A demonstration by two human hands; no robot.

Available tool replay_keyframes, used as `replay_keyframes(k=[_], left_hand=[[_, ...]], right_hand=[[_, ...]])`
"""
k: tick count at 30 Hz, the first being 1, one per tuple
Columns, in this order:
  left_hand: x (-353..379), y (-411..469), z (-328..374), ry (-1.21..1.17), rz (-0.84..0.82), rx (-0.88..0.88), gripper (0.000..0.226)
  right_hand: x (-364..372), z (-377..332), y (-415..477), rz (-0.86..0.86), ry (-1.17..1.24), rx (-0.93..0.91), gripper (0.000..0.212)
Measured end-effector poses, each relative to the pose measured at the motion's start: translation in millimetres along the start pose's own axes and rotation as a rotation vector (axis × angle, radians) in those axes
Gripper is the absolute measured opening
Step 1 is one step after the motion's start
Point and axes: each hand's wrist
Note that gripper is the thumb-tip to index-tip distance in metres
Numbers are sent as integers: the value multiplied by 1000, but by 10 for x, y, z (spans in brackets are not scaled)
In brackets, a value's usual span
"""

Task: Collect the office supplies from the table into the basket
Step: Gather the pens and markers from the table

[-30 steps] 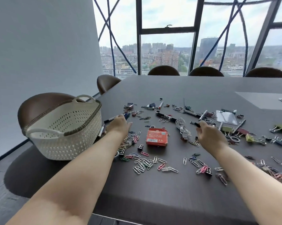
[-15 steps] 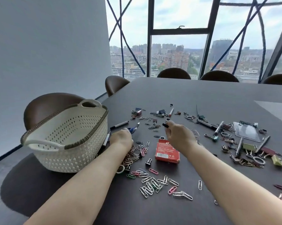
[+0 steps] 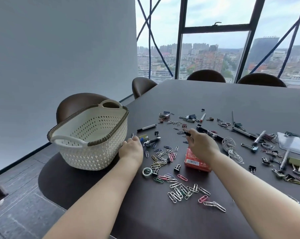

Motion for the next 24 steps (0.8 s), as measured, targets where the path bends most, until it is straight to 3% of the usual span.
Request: replay_keyframes(k=[13, 20, 24], left_hand=[[-86, 186, 124, -27, 15, -32, 35], [-78, 202, 72, -210, -64, -70, 33], [-67, 146, 17, -171, -118, -7, 42]], right_hand=[[-132, 339, -166, 43, -2, 86, 23], [-72, 295, -157, 3, 10, 68, 19], [-64, 279, -199, -6, 10, 77, 19]])
Point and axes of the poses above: each hand's wrist, its own y-axis towards the middle knuckle, its own x-axis out of the palm, z = x × y, and after that the axes turned 8 degrees about -y, right-handed
